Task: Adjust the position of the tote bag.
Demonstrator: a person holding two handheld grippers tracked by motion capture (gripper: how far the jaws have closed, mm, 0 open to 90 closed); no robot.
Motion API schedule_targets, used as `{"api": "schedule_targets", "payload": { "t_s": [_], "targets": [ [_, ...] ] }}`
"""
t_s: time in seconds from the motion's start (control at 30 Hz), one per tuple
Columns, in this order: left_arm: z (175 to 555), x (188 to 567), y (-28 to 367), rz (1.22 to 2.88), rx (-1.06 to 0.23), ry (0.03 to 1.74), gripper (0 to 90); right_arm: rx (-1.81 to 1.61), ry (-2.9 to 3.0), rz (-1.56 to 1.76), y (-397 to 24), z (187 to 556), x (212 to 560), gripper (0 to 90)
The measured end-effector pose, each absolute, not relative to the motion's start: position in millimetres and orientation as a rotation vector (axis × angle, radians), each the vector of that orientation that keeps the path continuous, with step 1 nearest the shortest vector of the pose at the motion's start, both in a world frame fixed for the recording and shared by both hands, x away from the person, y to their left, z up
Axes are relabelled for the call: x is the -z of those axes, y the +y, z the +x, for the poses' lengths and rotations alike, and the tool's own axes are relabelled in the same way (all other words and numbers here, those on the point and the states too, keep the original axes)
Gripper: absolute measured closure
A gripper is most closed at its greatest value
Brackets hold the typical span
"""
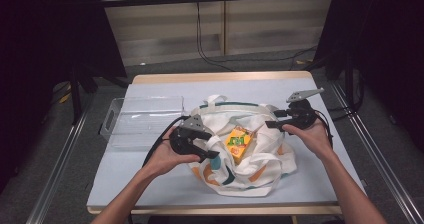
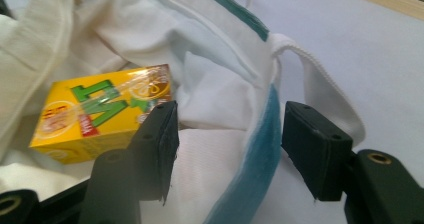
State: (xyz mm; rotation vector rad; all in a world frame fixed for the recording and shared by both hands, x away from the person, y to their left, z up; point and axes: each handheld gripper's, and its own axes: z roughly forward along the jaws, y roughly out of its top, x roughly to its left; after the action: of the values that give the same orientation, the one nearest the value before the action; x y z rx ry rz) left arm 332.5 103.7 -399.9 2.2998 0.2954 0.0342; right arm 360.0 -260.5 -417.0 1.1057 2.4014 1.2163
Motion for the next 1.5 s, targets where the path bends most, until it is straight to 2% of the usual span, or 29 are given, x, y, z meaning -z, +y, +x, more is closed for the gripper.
{"api": "schedule_targets", "payload": {
  "t_s": [0.1,0.17,0.2,0.23,0.27,0.3,0.37,0.4,0.43,0.53,0.57,0.6,0.67,0.97,1.1,1.23,1.33,1.5],
  "targets": [
    [332,403,99,2.325,-0.029,0.264,25.7,-1.190,2.409,1.137,-259,370,421,40.5],
    [330,406,96,2.352,-0.024,0.237,26.0,-1.157,2.429,1.145,-257,374,425,40.9],
    [328,407,95,2.364,-0.022,0.222,33.6,-1.159,2.450,1.169,-254,378,429,44.2],
    [326,408,93,2.388,-0.030,0.214,33.6,-1.159,2.450,1.169,-254,378,429,44.2],
    [325,409,93,2.426,-0.048,0.193,38.3,-1.137,2.460,1.168,-253,380,430,46.8],
    [324,410,92,2.433,-0.062,0.190,47.4,-1.115,2.455,1.170,-251,382,432,51.1],
    [324,409,94,2.451,-0.072,0.185,54.7,-1.123,2.458,1.175,-249,384,433,56.3],
    [324,409,95,2.457,-0.086,0.175,66.7,-1.111,2.434,1.168,-248,385,432,66.4],
    [325,410,96,2.455,-0.075,0.181,66.7,-1.111,2.434,1.168,-248,385,432,66.4],
    [322,410,99,2.471,-0.079,0.160,74.9,-1.090,2.441,1.176,-250,388,433,73.6],
    [322,409,101,2.496,-0.052,0.134,77.1,-1.083,2.442,1.173,-251,389,433,74.6],
    [318,410,103,2.496,-0.090,0.142,78.8,-1.098,2.451,1.182,-252,389,433,75.6],
    [314,412,111,2.523,-0.077,0.125,80.5,-1.092,2.446,1.184,-254,393,434,77.0],
    [302,434,137,2.526,-0.051,0.157,81.3,-1.090,2.416,1.228,-255,398,441,76.3],
    [303,435,143,2.467,-0.024,0.189,80.5,-1.106,2.417,1.209,-255,398,440,70.2],
    [302,420,144,2.434,-0.013,0.168,74.2,-1.129,2.404,1.211,-256,396,436,62.9],
    [299,409,145,2.398,-0.038,0.167,67.6,-1.140,2.411,1.182,-255,392,432,60.7],
    [297,395,144,2.374,-0.064,0.151,62.4,-1.138,2.395,1.179,-256,391,428,57.9]
  ]
}}
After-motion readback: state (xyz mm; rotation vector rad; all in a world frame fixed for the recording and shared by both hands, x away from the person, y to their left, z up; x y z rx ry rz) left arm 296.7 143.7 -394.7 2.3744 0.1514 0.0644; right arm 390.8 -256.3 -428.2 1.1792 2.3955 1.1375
